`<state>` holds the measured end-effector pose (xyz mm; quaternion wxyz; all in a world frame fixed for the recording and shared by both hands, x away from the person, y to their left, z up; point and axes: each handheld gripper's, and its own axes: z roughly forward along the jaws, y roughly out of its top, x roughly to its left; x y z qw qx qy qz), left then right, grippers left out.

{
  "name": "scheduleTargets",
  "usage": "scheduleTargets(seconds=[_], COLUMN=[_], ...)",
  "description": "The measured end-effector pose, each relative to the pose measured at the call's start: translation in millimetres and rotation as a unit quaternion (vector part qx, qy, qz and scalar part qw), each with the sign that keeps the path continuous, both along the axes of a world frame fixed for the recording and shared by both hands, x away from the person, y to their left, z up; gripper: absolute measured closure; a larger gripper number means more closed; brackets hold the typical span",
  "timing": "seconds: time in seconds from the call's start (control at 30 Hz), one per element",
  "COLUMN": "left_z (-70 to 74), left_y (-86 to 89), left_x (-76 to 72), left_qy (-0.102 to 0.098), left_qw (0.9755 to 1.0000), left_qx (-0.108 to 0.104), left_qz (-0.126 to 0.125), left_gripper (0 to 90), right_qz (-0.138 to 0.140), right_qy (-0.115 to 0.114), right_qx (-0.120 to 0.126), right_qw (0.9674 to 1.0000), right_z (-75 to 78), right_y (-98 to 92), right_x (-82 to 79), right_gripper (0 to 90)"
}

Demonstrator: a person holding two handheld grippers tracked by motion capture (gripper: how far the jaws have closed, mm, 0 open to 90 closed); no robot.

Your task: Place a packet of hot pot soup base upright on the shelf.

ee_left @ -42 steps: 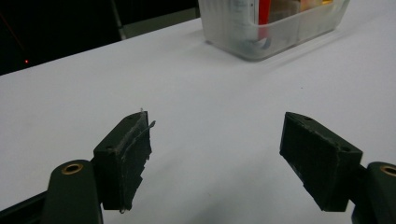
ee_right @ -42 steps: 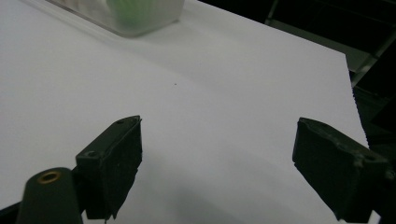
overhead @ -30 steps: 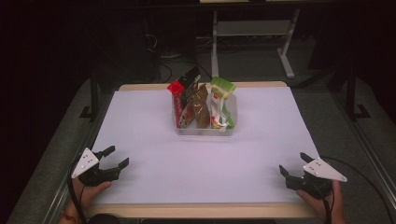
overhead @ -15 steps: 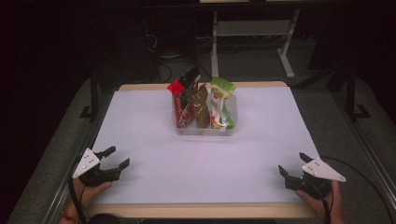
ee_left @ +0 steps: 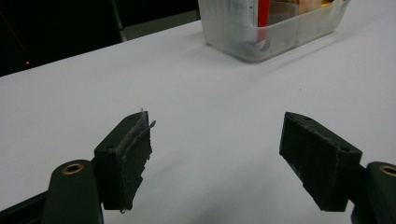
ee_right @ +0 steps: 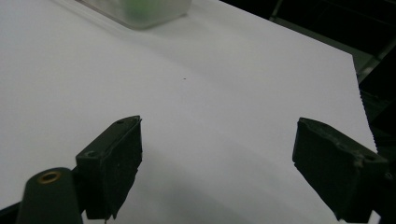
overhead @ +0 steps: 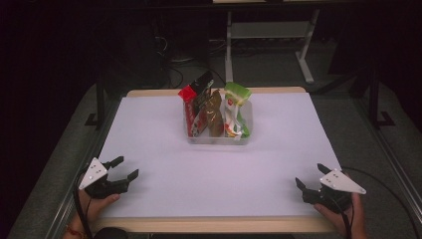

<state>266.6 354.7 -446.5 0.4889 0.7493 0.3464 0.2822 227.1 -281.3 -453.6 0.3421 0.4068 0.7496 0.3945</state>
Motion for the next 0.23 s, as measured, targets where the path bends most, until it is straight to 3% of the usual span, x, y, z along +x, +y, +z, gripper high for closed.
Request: scheduleTargets(seconds=[0.23], left_z=[0.0], left_y=[-0.9], left_x=[1.4], left_qy=[0.007], left_qw=[1.0], left_qx=[0.003], left_qz=[0.0], left_gripper=[24.2], right_qz=[0.004], right_qy=[0.007], right_qx=[-0.003], right_qw=[1.0], right_z=[-1.7], right_y=[2.0], right_x=[-1.4], right_gripper=[15.3])
